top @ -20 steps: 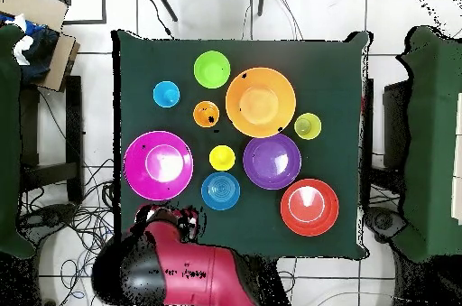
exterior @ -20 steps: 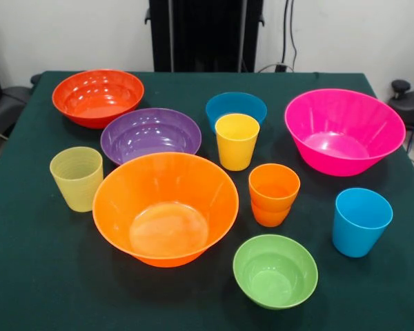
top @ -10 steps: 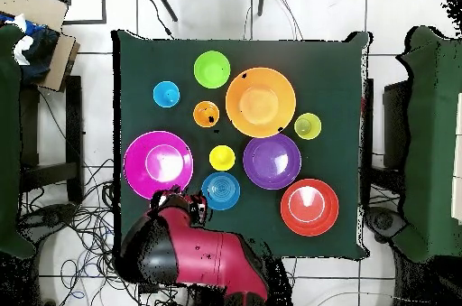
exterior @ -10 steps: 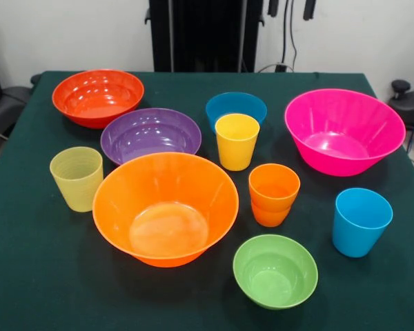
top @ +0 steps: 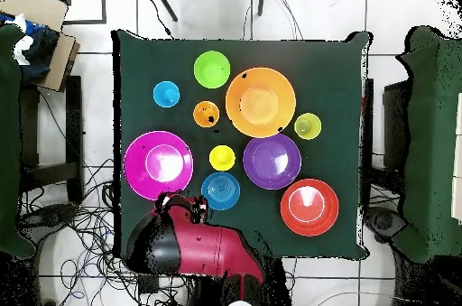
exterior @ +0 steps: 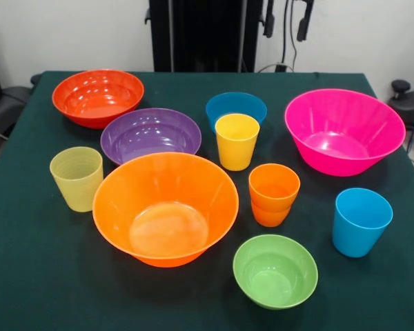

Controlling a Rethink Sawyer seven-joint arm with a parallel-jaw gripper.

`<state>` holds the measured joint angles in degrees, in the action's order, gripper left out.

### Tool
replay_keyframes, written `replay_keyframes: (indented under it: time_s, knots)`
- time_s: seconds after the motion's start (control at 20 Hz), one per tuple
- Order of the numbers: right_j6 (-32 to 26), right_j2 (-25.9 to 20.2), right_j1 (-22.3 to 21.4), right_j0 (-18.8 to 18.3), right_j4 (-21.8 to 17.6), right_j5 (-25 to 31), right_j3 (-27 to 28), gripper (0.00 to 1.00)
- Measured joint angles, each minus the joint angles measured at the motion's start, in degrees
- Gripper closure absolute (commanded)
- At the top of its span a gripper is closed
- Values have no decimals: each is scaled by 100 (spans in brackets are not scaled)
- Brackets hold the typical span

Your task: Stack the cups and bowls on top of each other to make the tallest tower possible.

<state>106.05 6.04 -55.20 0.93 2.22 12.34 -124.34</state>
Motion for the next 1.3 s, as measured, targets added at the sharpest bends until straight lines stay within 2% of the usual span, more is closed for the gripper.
replay_keyframes:
  time_s: [0.7, 1.3]
  knots:
    - [0, 106, 667, 157, 2, -54, 275, 0]
    - [0, 384, 1179, 393, 3, -359, 695, 0]
